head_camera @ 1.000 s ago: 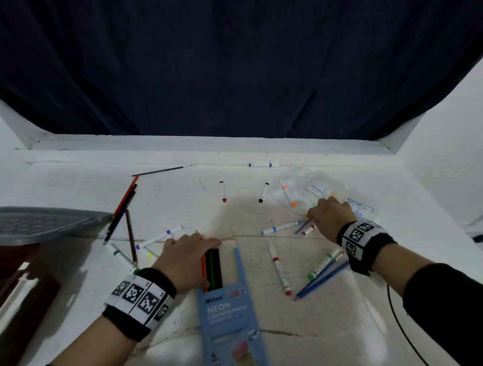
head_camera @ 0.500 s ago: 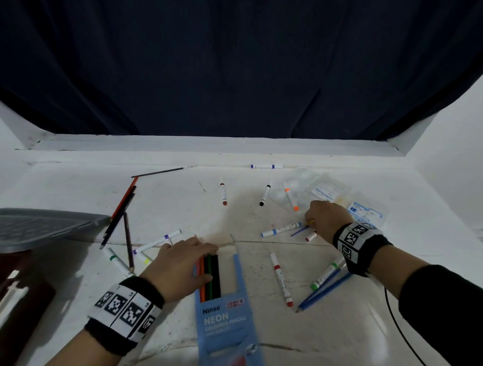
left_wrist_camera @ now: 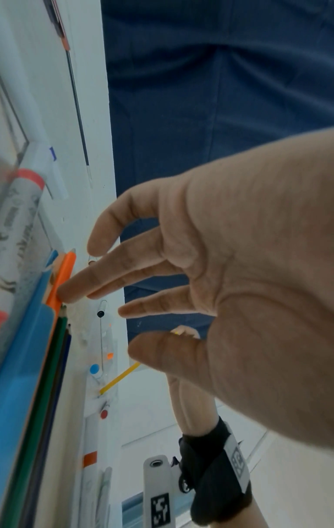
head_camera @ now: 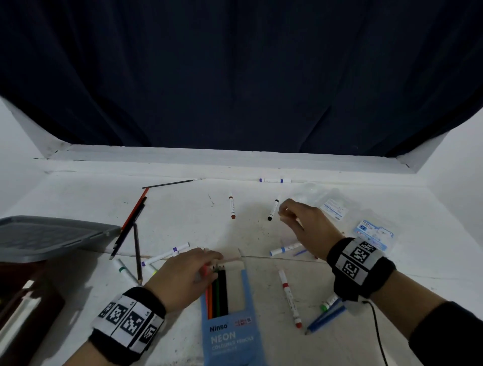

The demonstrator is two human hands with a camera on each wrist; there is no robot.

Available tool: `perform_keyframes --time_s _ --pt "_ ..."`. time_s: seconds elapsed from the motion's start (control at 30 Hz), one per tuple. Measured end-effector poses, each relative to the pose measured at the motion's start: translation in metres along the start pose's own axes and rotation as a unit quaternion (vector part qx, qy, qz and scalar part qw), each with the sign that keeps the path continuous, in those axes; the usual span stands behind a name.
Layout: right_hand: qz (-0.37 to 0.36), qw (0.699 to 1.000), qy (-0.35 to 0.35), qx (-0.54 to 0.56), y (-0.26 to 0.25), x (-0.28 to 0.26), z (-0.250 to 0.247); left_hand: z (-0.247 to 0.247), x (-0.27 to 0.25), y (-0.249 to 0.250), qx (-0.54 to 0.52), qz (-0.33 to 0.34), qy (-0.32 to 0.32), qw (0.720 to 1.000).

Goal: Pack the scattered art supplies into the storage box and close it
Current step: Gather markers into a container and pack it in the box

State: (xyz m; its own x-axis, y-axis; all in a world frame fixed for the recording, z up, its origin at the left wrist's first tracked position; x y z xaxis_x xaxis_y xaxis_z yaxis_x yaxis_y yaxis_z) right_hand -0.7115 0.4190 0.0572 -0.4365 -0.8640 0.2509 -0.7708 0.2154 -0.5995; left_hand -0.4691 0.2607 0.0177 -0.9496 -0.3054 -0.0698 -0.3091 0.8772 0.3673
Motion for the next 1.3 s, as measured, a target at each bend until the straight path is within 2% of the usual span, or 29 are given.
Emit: perform_keyframes --time_s 0.1,0.2,0.3,0.4,0.47,0.53,0.67,0.83,0.93,1.03,1.17,1.3 --pt "0.005 0.994 0.047 0.096 -0.025 0.006 0.002 -0.002 0.004 -0.005 -0.033 0.002 0.000 0.999" --pt "0.012 0.984 0.067 0.165 -0.043 0.010 0.007 -0.012 0.013 -0.012 -0.104 -0.024 0.004 0.994" --pt "0.034 0.972 0.085 0.216 -0.056 0.010 0.011 -0.026 0.027 -0.020 -0.140 -0.050 0.046 0.988" --pt "0.062 0.946 0.113 0.297 -0.067 0.005 0.016 -0.032 0.035 -0.028 -0.150 -0.074 0.076 0.983" --pt "0.083 0.924 0.116 0.355 -0.073 -0.001 0.024 -0.028 0.034 -0.031 -0.143 -0.080 0.062 0.985" --pt "0.096 0.914 0.103 0.381 -0.077 -0.006 0.035 -0.020 0.030 -0.033 -0.137 -0.082 0.030 0.987" --pt "0.134 0.917 0.064 0.370 -0.075 -0.010 0.060 -0.007 0.021 -0.035 -0.101 -0.067 -0.010 0.993" --pt "0.161 0.925 0.010 0.343 -0.068 -0.010 0.084 -0.007 0.007 -0.042 -0.095 -0.060 0.016 0.994" --pt "0.144 0.946 -0.017 0.290 -0.066 -0.011 0.092 -0.016 -0.002 -0.059 -0.063 -0.107 0.062 0.990" --pt "0.113 0.968 -0.025 0.223 -0.064 -0.009 0.097 -0.030 -0.011 -0.079 0.070 -0.186 0.098 0.975" --pt "0.140 0.957 -0.036 0.254 -0.065 -0.006 0.102 -0.038 -0.019 -0.100 0.139 -0.260 0.045 0.955" --pt "0.171 0.948 -0.052 0.262 -0.065 -0.004 0.107 -0.034 -0.018 -0.114 0.141 -0.282 -0.009 0.949"
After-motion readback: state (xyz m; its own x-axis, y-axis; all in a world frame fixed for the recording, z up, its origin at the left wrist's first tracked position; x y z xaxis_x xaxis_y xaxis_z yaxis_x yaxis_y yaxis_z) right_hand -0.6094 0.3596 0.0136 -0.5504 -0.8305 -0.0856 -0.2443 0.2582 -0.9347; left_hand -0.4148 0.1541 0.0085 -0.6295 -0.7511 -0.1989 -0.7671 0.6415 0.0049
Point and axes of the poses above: each hand's wrist, its own x-axis towards the middle knuckle, its own z-axis out of the palm, y = z × x, the point moved 3 cm from there along x, towards the middle knuckle, and after that the axes turned 7 degrees about x, right-handed, at the moved point
